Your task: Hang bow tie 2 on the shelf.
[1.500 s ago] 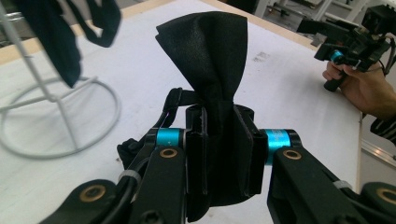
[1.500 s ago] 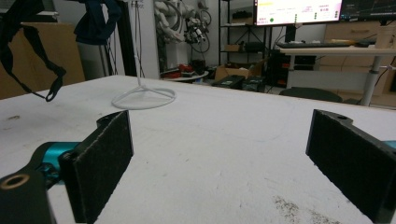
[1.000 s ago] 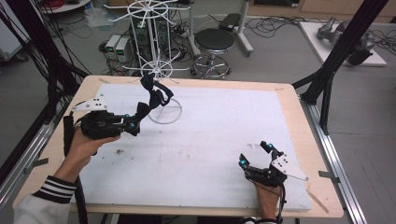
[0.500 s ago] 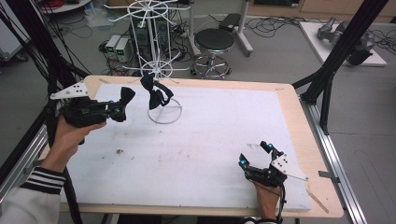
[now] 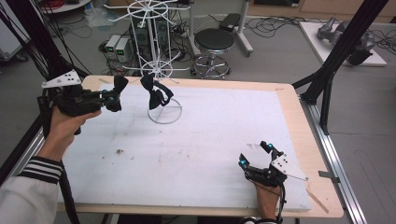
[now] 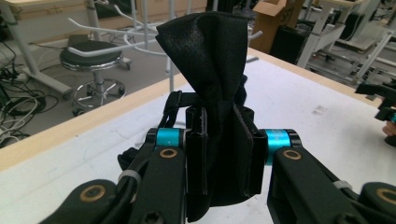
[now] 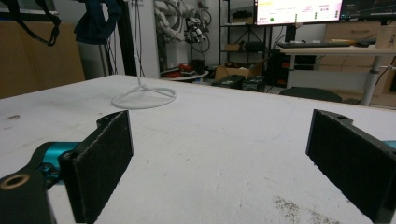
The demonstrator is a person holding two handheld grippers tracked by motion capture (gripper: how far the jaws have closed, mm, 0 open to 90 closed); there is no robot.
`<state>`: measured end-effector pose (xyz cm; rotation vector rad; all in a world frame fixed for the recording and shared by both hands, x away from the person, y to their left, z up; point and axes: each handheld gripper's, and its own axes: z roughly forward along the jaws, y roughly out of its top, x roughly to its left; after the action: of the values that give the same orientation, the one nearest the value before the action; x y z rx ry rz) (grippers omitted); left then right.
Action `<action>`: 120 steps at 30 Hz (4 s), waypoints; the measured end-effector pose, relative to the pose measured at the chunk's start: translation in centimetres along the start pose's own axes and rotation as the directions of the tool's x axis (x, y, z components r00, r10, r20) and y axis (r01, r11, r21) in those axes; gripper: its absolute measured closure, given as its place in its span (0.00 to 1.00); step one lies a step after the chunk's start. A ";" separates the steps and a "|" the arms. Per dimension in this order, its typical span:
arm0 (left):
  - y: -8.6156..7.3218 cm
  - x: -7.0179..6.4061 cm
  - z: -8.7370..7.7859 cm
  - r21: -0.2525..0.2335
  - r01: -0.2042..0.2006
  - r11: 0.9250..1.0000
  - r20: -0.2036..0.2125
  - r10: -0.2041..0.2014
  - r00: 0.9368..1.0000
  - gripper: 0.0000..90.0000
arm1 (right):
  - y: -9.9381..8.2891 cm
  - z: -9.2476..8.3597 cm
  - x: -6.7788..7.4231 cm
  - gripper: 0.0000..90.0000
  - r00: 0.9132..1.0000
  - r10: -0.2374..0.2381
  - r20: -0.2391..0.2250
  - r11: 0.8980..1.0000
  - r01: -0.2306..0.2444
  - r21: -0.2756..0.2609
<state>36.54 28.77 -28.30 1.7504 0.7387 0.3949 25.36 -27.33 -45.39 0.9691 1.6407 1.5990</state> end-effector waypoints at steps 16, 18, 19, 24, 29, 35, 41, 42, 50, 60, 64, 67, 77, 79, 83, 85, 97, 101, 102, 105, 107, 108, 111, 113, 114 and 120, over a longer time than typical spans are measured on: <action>2.4 0.6 1.1 0.000 -0.029 1.000 -0.015 0.029 0.999 0.84 | 0.0 0.0 0.0 0.07 1.000 -0.004 -0.001 1.000 0.004 -0.001; 2.6 0.6 1.2 -0.001 -0.032 0.999 -0.015 0.032 0.999 0.84 | 0.0 0.0 0.0 0.07 1.000 -0.003 0.000 1.000 0.003 -0.001; 2.8 0.6 1.3 -0.004 -0.033 0.999 -0.016 0.033 0.999 0.84 | 0.0 0.0 0.0 0.07 1.000 0.000 0.000 1.000 0.000 0.000; 3.4 0.5 1.4 -0.013 -0.033 0.999 -0.006 0.033 0.999 0.84 | 0.0 0.0 0.0 0.07 1.000 0.004 -0.001 1.000 -0.004 0.001; 3.9 0.3 1.8 -0.017 -0.031 0.999 0.000 0.031 1.000 0.84 | 0.0 0.0 0.0 0.07 1.000 0.002 0.000 1.000 -0.002 0.001; 4.2 0.1 2.6 -0.013 -0.034 0.999 0.003 0.034 0.999 0.84 | 0.0 0.0 0.0 0.07 1.000 0.003 -0.002 1.000 -0.003 -0.002; 4.6 -0.2 3.5 -0.030 -0.030 0.999 0.011 0.031 0.999 0.84 | 0.0 0.0 0.0 0.07 1.000 0.006 -0.002 1.000 -0.006 -0.003; 4.7 -0.3 3.6 -0.030 -0.028 0.999 0.011 0.028 1.000 0.84 | 0.0 0.0 0.0 0.07 1.000 0.005 -0.003 1.000 -0.005 -0.003; 4.8 -0.4 4.3 -0.029 -0.024 0.999 0.013 0.025 1.000 0.84 | 0.0 0.0 0.0 0.07 1.000 0.009 0.000 1.000 -0.009 -0.001; 5.2 -0.7 5.3 -0.037 -0.024 0.999 0.028 0.025 0.999 0.84 | 0.0 0.0 0.0 0.07 1.000 0.010 0.001 1.000 -0.010 -0.001; 5.1 -0.9 5.8 -0.029 -0.028 0.999 0.029 0.029 0.999 0.84 | 0.0 0.0 -0.1 0.07 1.000 0.011 0.001 1.000 -0.011 -0.005; 5.1 -1.0 6.1 -0.030 -0.027 0.999 0.034 0.028 0.999 0.84 | 0.0 0.0 -0.1 0.07 1.000 0.010 0.000 1.000 -0.010 -0.005; 4.5 -1.1 6.7 -0.018 -0.023 1.000 0.045 0.024 0.999 0.84 | 0.0 0.0 -0.1 0.07 1.000 0.010 0.000 1.000 -0.010 -0.004; 4.3 -1.1 6.7 -0.013 -0.021 1.000 0.049 0.022 0.999 0.84 | 0.0 0.0 -0.1 0.07 1.000 0.011 -0.001 1.000 -0.011 -0.005; 4.1 -1.2 6.8 -0.010 -0.024 1.000 0.053 0.024 0.998 0.84 | 0.0 0.0 -0.1 0.07 1.000 0.008 -0.001 1.000 -0.008 -0.005; 3.9 -1.3 6.9 -0.008 -0.021 1.000 0.056 0.022 0.998 0.84 | 0.0 0.0 0.0 0.07 1.000 0.007 0.000 1.000 -0.007 -0.004; 3.5 -1.7 6.9 0.012 -0.045 0.999 0.062 0.045 0.997 0.84 | 0.0 -0.1 0.0 0.07 1.000 0.010 -0.002 1.000 -0.010 -0.001; 3.3 -1.8 6.8 0.009 -0.068 0.998 0.063 0.067 0.996 0.80 | 0.0 0.0 0.0 0.07 1.000 0.010 -0.002 1.000 -0.010 -0.002; 3.2 -1.9 6.7 -0.007 -0.074 0.997 0.070 0.075 0.995 0.76 | 0.0 0.0 0.0 0.07 1.000 0.010 -0.001 1.000 -0.010 -0.001; 3.2 -2.2 6.6 -0.015 -0.080 0.997 0.077 0.081 0.994 0.58 | 0.0 0.0 0.0 0.07 1.000 0.010 -0.001 1.000 -0.010 -0.001; 3.2 -2.3 6.5 -0.013 -0.075 0.997 0.078 0.076 0.994 0.48 | 0.0 0.0 -0.1 0.07 1.000 0.006 -0.001 1.000 -0.006 -0.003; 3.2 -2.3 6.5 -0.016 -0.079 0.997 0.082 0.080 0.993 0.45 | 0.0 0.0 -0.1 0.07 1.000 0.007 0.000 1.000 -0.007 -0.004; 3.2 -2.5 6.4 -0.012 -0.088 0.996 0.092 0.089 0.992 0.38 | 0.0 0.0 -0.1 0.07 1.000 0.006 0.000 1.000 -0.006 -0.004; 3.2 -2.5 6.5 -0.001 -0.101 0.995 0.094 0.101 0.990 0.37 | 0.0 0.0 -0.1 0.07 1.000 0.006 0.000 1.000 -0.006 -0.003; 3.2 -2.6 6.5 0.004 -0.100 0.995 0.095 0.099 0.990 0.36 | 0.0 0.0 -0.1 0.07 1.000 0.005 0.000 1.000 -0.005 -0.003; 3.1 -3.4 6.7 0.052 -0.129 0.990 0.101 0.123 0.987 0.32 | 0.0 0.0 -0.1 0.07 1.000 0.006 -0.001 1.000 -0.006 -0.003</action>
<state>38.94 21.12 -27.01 1.8637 0.5769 0.3734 25.39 -27.40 -45.41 0.9726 1.6366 1.6053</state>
